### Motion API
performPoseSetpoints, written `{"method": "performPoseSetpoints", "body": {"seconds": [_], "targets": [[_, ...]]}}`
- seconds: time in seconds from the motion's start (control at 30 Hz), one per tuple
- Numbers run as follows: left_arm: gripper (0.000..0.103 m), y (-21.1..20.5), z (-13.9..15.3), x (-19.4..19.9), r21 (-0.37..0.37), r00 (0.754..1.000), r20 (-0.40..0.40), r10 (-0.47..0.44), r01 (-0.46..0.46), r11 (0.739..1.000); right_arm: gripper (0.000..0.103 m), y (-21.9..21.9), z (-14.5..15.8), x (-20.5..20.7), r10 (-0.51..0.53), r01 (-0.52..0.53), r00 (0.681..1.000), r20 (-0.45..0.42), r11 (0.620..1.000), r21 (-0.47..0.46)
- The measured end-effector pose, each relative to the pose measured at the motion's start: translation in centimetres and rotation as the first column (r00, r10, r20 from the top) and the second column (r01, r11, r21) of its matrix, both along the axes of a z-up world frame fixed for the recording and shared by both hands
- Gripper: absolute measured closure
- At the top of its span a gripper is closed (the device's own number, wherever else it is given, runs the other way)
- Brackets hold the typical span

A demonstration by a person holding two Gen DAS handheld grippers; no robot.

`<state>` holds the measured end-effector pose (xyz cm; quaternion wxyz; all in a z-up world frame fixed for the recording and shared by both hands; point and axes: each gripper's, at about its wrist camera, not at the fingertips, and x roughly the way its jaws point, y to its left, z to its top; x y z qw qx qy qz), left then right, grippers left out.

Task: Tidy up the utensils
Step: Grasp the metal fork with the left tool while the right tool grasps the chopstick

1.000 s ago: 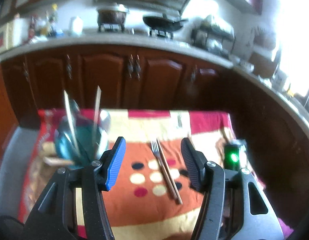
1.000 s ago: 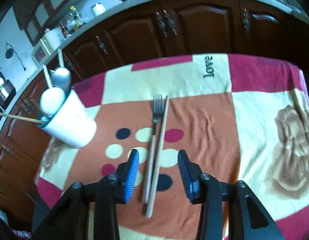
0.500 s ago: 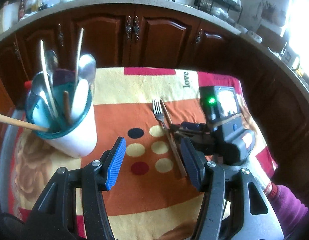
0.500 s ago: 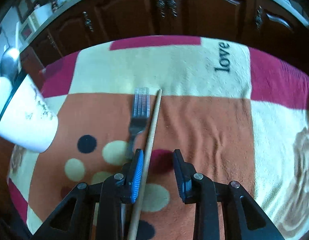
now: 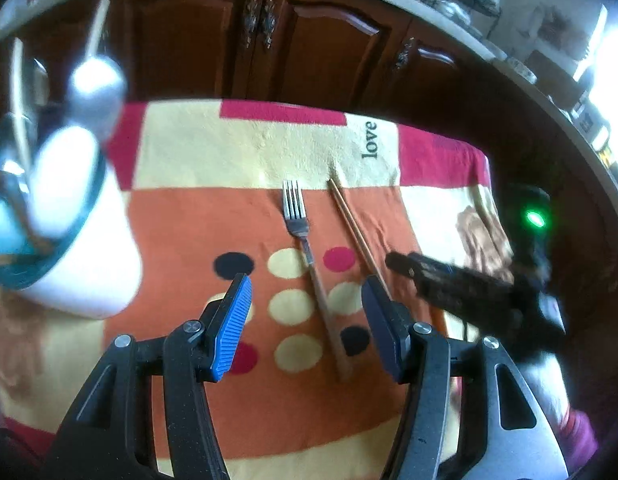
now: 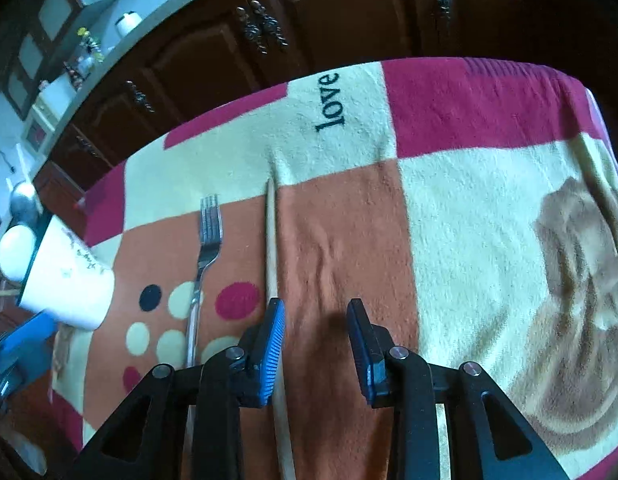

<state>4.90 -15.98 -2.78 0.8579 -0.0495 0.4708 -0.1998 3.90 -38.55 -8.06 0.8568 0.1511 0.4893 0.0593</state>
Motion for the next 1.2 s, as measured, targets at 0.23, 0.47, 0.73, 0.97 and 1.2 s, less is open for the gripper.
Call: {"method": "performPoseSetpoints", "body": {"seconds": [0.23,0.47,0.73,0.97,1.2], "targets": [[0.051,-0.8,-2.6,5.4,-0.039,0.994,-0.089,0.067,-0.071,0.997,0.068,0.0,0.3,0.6,0.114,-0.12,0.991,0.065,0.989,0.092],[0.058,-2.4,-4.7,9.1,0.013,0.992,-0.075,0.102,-0.101,0.995,0.068,1.8,-1.0,3.0,0.212,-0.215,0.976,0.048,0.975,0.059],[0.076,-3.9,-6.6,12.0,0.043,0.992,-0.085,0.092,-0.089,0.995,0.068,3.1,-1.3,5.4,0.26,-0.259,0.965,0.031,0.966,-0.017],[0.093,-4.4,-7.1,12.3,0.034,0.996,-0.081,0.04,-0.037,0.999,0.068,2.5,-1.5,6.0,0.269,-0.27,0.963,0.015,0.963,0.016],[0.101,-3.2,-6.1,10.4,-0.004,0.996,-0.088,-0.004,0.004,1.0,0.068,2.6,-1.2,6.4,0.27,-0.271,0.963,0.017,0.962,0.02]]}}
